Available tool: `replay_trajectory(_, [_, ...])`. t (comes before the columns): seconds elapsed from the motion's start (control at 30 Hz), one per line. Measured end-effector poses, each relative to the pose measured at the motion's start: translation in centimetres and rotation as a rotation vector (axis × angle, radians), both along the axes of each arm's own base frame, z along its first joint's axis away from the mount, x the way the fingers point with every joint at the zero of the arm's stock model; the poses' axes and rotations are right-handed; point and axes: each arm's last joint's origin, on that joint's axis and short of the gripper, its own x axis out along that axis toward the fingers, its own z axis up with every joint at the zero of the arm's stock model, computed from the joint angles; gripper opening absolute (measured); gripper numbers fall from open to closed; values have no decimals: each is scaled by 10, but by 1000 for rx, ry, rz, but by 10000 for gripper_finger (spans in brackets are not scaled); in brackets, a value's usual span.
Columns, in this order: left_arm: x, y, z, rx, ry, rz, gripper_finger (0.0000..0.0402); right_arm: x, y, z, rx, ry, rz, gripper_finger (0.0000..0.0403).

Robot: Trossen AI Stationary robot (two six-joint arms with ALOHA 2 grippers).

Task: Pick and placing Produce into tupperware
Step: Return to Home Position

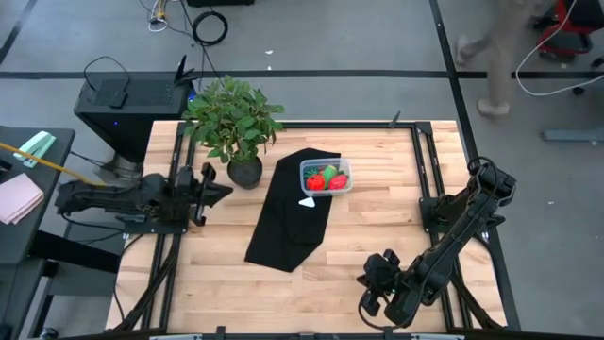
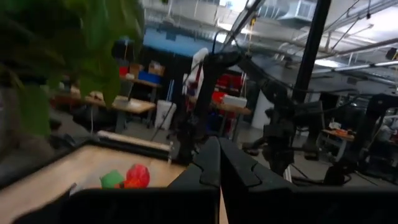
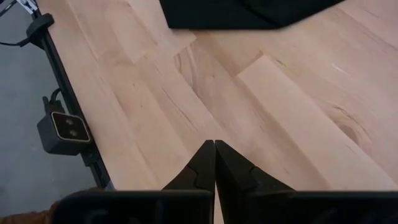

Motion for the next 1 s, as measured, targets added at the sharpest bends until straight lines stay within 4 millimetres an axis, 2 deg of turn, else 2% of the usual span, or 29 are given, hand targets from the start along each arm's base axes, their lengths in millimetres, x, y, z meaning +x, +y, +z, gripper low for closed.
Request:
replay_trajectory(0.17, [-12, 1, 8, 68, -91, 32, 2, 0, 1, 0, 16, 7, -2, 11])
replay_trajectory(0.33, [-21, 1, 3, 73, -63, 37, 2, 0, 1, 0, 18, 10, -1, 11])
replay_trajectory(0.57, [-18, 1, -5, 55, 24, 35, 2, 0, 0, 0, 16, 12, -1, 11])
replay_trajectory(0.67, [-17, 1, -12, 35, 93, 28, 2, 2, -2, 0, 16, 11, -8, 11])
replay_trajectory(0.8, [-13, 1, -27, 18, 87, 27, 2, 5, -4, 0, 9, 12, -11, 11])
replay_trajectory(1.0, [-13, 2, -25, 39, 68, 69, 3, 9, -5, 1, 27, 4, -9, 11])
